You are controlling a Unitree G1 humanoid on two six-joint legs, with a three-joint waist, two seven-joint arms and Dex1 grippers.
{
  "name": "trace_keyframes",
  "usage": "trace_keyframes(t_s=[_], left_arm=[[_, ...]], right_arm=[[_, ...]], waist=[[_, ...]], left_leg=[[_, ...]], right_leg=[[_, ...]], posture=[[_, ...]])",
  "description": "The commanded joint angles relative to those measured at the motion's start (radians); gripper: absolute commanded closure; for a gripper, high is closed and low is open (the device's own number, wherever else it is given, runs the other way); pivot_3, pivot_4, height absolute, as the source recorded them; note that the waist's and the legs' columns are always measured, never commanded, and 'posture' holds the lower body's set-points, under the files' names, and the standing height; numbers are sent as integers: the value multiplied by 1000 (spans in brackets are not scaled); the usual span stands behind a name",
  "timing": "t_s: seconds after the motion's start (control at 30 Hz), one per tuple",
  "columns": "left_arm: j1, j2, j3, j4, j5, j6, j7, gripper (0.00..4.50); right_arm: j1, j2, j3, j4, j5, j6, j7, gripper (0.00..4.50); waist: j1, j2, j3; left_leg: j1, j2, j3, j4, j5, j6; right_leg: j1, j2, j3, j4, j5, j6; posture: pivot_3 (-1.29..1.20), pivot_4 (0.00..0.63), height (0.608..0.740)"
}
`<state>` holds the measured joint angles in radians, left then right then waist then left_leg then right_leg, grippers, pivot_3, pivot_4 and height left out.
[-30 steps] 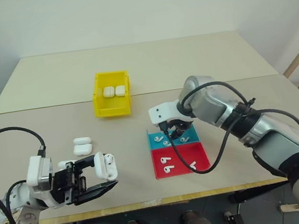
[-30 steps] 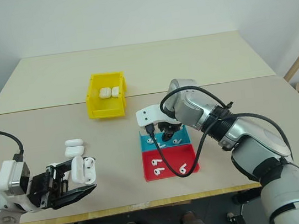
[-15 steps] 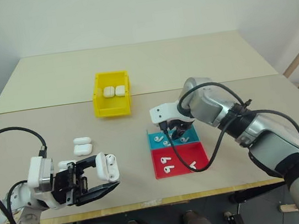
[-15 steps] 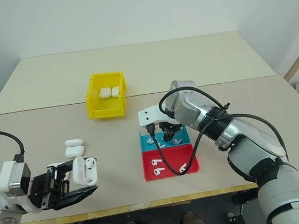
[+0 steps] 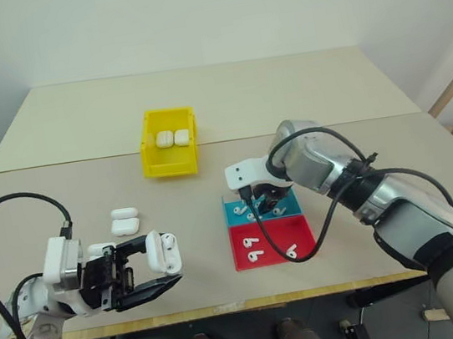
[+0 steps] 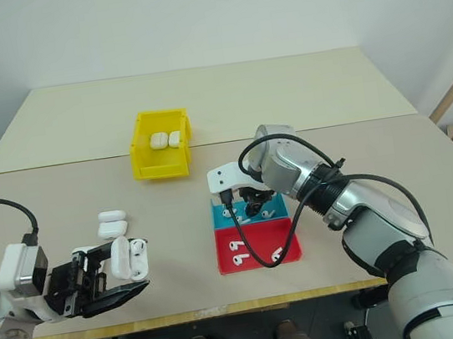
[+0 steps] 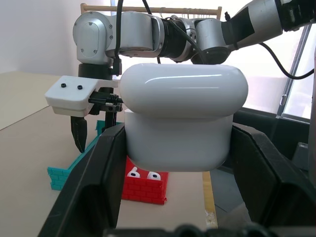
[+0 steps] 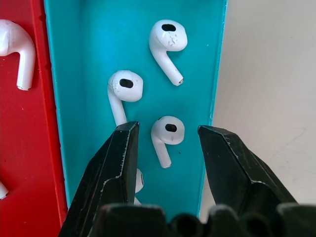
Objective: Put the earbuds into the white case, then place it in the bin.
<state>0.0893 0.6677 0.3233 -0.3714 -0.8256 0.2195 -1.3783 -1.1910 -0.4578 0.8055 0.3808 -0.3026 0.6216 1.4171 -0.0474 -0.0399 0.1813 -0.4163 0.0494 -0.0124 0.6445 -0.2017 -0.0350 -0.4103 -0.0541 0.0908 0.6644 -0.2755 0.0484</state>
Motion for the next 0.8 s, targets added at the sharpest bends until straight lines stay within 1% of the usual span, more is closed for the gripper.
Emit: trace_keyframes(t_s=[0.03,0.33,0.43,0.8], left_arm=[[3,1,6,-21,-6,-19,3,1675],[-1,1,2,-21,-1,-19,8,1675],[-1,1,2,-21,-1,-19,10,1675],[-4,4,-1,-15,-1,-18,8,1675]], right_arm=[[2,4,-31,-18,-10,6,-2,2163],[11,8,-29,-16,-16,2,-5,2163],[15,6,-29,-16,-19,0,-8,2693],[17,0,-37,-7,-42,-24,-13,2693]], waist=[[-1,0,0],[0,0,0],[0,0,0],[0,0,0]], left_leg=[[0,0,0,0,0,0],[0,0,0,0,0,0],[0,0,0,0,0,0],[0,0,0,0,0,0]], right_leg=[[0,0,0,0,0,0],[0,0,0,0,0,0],[0,0,0,0,0,0],[0,0,0,0,0,0]], posture=[[0,150,740],[0,150,740],[0,150,740],[0,150,740]])
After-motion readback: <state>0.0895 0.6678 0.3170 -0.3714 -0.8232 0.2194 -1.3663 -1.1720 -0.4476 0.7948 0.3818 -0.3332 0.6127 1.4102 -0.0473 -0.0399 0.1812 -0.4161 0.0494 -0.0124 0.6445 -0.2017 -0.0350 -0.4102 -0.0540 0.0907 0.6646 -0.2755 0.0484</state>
